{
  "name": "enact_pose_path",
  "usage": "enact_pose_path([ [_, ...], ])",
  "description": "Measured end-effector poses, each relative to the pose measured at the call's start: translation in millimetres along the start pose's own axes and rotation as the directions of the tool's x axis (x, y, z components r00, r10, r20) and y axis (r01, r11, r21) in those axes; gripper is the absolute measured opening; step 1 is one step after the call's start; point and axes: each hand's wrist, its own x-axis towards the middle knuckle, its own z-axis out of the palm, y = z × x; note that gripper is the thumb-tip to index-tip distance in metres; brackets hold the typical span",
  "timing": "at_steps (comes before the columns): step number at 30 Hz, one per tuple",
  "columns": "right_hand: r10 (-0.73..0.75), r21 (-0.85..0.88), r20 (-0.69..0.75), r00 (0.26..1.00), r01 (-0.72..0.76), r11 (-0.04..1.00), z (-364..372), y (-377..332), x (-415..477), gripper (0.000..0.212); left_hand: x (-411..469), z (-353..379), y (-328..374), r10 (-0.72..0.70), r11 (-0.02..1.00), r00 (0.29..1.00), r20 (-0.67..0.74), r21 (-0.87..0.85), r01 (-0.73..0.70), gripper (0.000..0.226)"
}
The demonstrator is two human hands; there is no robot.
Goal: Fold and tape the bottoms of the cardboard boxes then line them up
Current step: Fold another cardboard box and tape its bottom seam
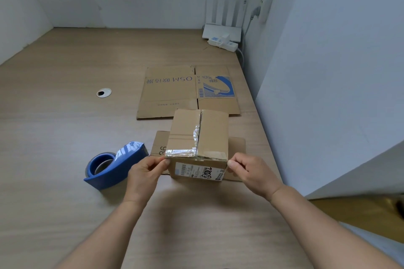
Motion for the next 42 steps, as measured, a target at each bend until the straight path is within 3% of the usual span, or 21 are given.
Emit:
enact_pose_path([
  [2, 0.126, 0.032, -0.032, 0.992, -0.125, 0.992, 6.8, -10.6, -2.9, 0.055, 1.5, 0.2, -1.2, -0.007, 1.000, 1.000, 0.013, 0.002, 0.007, 0.008],
  [6, 0.316, -0.367, -0.107, 0.943, -0.333, 0.869, 16.3, -49.7, 8.1, 0.077, -0.3, 3.6, -4.9, -0.001, 1.000, 1.000, -0.012, 0.004, 0.001, 0.008],
  [11, 0.410, -0.484, -0.198, 0.890, -0.452, 0.749, 22.8, -63.2, 27.3, 0.104, -11.8, 20.1, -10.1, 0.004, 1.000, 0.999, -0.044, -0.008, -0.005, 0.010],
  [13, 0.362, -0.478, -0.229, 0.904, -0.428, 0.767, 22.6, -58.2, 27.1, 0.100, -12.1, 21.8, -12.6, -0.012, 1.000, 0.999, -0.044, -0.027, 0.010, 0.011],
  [17, 0.216, -0.491, -0.185, 0.959, -0.281, 0.825, 16.2, -34.6, 18.0, 0.060, -8.8, 18.9, -8.9, -0.023, 0.999, 1.000, -0.017, -0.037, 0.023, 0.009],
  [21, 0.186, -0.412, -0.133, 0.973, -0.225, 0.883, 9.6, -27.5, 11.2, 0.039, -9.6, 18.9, -6.4, -0.043, 0.998, 0.999, -0.016, -0.037, 0.042, 0.008],
  [26, 0.331, -0.436, -0.147, 0.932, -0.362, 0.824, 6.6, -44.0, 14.9, 0.067, -10.8, 18.6, -4.1, -0.048, 0.999, 0.999, -0.008, -0.014, 0.048, 0.011],
  [28, 0.334, -0.457, -0.178, 0.926, -0.379, 0.805, 10.7, -44.9, 17.6, 0.069, -12.1, 19.2, -0.9, -0.039, 0.999, 0.999, -0.009, -0.014, 0.039, 0.011],
  [34, 0.259, -0.358, -0.062, 0.964, -0.264, 0.896, 3.0, -29.2, 10.3, 0.044, -13.2, 16.5, -1.5, -0.050, 0.998, 0.999, 0.022, -0.031, 0.051, 0.006],
  [37, 0.305, -0.211, -0.102, 0.947, -0.321, 0.923, 4.9, -21.4, -0.1, 0.044, -23.8, 23.4, 7.4, -0.029, 0.999, 0.999, 0.031, -0.019, 0.030, 0.010],
  [39, 0.379, -0.061, -0.213, 0.901, -0.399, 0.915, 8.6, -19.3, -5.7, 0.052, -39.2, 35.0, 13.3, -0.019, 1.000, 0.984, 0.179, -0.009, 0.021, 0.018],
  [42, 0.462, 0.123, -0.307, 0.832, -0.447, 0.886, 0.8, -18.8, -5.5, 0.067, -63.9, 49.8, 13.5, 0.026, 0.979, 0.850, 0.526, 0.160, -0.129, 0.017],
])
